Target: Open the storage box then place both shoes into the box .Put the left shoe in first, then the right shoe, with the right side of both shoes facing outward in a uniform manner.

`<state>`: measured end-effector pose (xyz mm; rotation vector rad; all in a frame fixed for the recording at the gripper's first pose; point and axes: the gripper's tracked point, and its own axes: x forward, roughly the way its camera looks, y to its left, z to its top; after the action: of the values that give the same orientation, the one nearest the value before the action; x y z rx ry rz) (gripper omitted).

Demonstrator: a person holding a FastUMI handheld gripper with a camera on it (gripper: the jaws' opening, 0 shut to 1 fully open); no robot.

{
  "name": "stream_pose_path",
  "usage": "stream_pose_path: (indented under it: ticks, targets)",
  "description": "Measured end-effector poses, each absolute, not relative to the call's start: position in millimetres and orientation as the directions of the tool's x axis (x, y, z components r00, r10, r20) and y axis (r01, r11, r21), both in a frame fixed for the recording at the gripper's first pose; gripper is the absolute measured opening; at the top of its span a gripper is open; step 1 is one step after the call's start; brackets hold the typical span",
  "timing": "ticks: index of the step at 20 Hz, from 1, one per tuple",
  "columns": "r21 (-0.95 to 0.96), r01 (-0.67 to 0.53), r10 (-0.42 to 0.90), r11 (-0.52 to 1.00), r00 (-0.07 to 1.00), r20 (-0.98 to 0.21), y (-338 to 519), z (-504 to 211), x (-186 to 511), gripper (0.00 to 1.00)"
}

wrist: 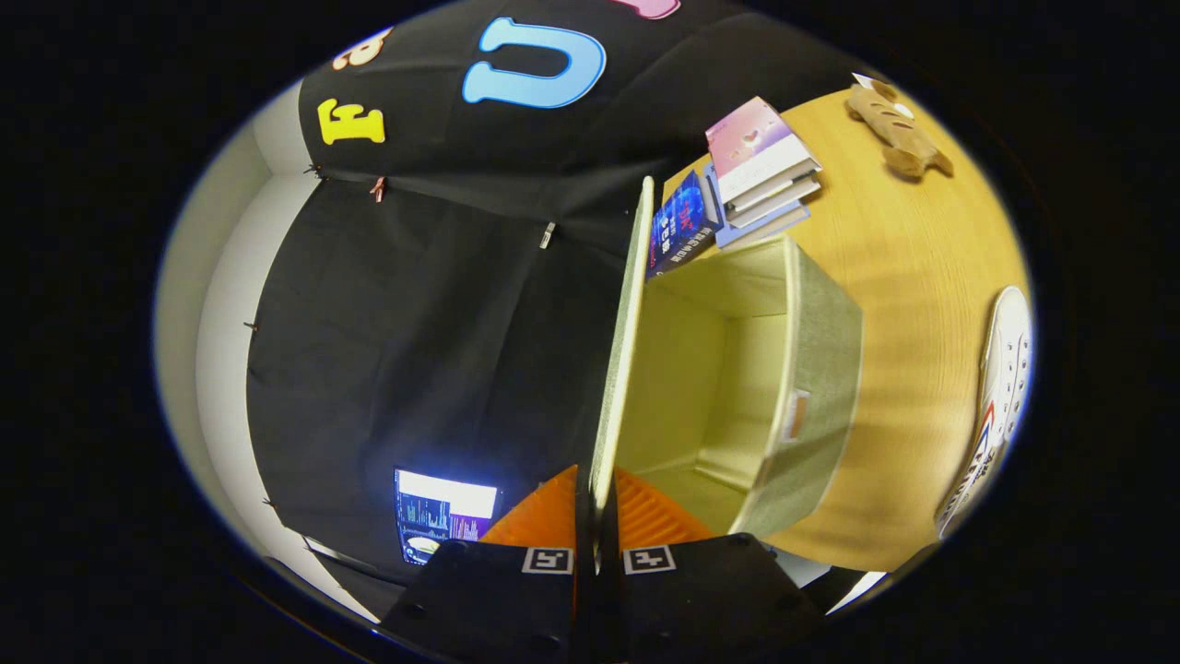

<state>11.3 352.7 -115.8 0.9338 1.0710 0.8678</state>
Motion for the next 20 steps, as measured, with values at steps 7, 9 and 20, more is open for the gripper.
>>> stream_pose_path:
  ticks: [7, 9, 20]
  targets:
    - [0.898, -0.184, 0.901, 0.399, 0.260, -0.347, 429, -57, 17, 0.05]
    - [0.895, -0.211, 0.906, 0.392, 0.257, -0.337, 457, -45, 20, 0.05]
    - [0.871, -0.237, 0.898, 0.430, 0.217, -0.384, 602, -58, 25, 0.10]
